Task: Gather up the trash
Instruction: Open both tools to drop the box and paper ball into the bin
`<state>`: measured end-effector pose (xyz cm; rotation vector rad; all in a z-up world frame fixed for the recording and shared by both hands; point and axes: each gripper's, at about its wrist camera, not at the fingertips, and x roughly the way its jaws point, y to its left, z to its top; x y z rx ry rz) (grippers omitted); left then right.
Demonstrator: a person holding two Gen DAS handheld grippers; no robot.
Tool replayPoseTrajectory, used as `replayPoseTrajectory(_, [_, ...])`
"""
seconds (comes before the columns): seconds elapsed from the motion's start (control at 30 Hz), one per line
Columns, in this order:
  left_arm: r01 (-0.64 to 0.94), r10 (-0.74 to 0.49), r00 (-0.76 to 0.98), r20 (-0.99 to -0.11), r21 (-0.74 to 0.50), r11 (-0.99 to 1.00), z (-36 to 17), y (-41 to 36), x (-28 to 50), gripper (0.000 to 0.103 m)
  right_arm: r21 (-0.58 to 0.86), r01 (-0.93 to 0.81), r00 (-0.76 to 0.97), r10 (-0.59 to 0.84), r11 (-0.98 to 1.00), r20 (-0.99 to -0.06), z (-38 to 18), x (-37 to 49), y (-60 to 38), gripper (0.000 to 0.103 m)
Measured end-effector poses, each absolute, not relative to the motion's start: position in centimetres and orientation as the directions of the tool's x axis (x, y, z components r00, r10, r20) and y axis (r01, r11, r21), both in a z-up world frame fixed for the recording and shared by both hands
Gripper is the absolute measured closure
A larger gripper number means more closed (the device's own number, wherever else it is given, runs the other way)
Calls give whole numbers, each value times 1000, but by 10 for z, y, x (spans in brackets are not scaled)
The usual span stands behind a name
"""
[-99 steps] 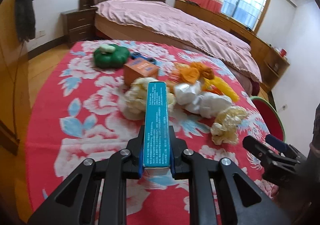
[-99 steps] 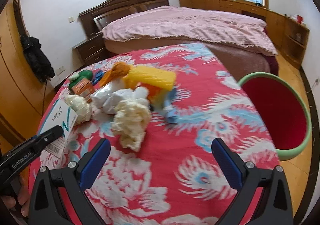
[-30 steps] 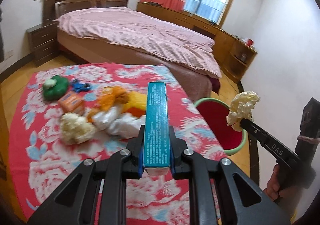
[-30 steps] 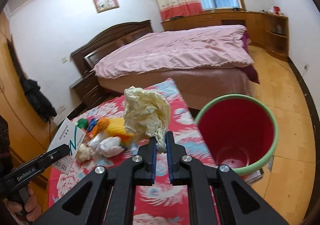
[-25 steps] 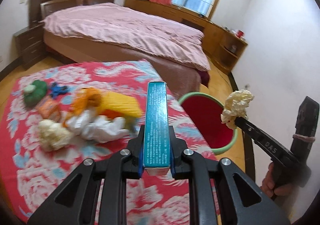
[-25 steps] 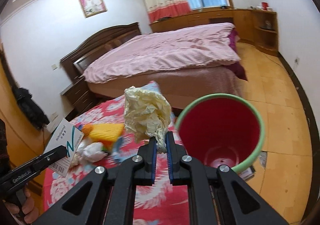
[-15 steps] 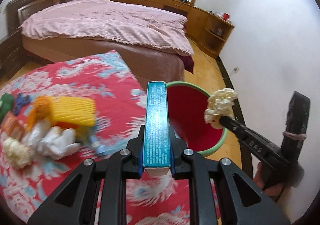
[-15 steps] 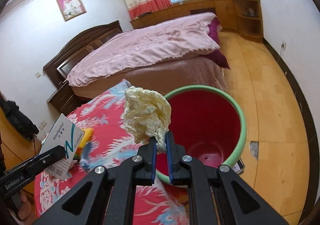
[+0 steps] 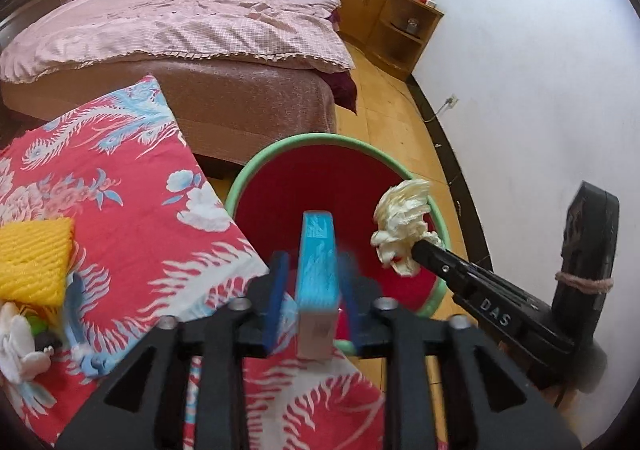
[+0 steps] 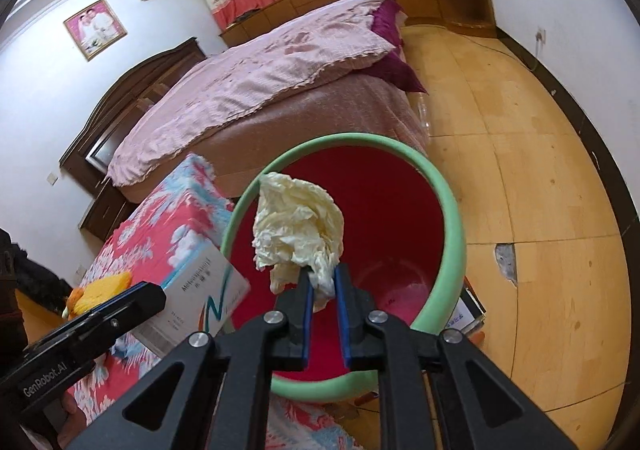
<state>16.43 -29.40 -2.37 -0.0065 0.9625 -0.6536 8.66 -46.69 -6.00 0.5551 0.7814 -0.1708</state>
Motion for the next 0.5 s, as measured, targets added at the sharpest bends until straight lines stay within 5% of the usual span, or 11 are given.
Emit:
replayPoseTrajectory(0.13, [491, -521, 411, -748, -299, 818, -23, -293, 168, 65, 422, 376, 706, 39, 825, -707, -63, 83, -475, 66])
replayPoseTrajectory(0.5, [424, -493, 487, -721, -298, 855, 1, -253, 152, 65, 389, 350, 732, 11, 852, -681, -40, 70, -462, 60])
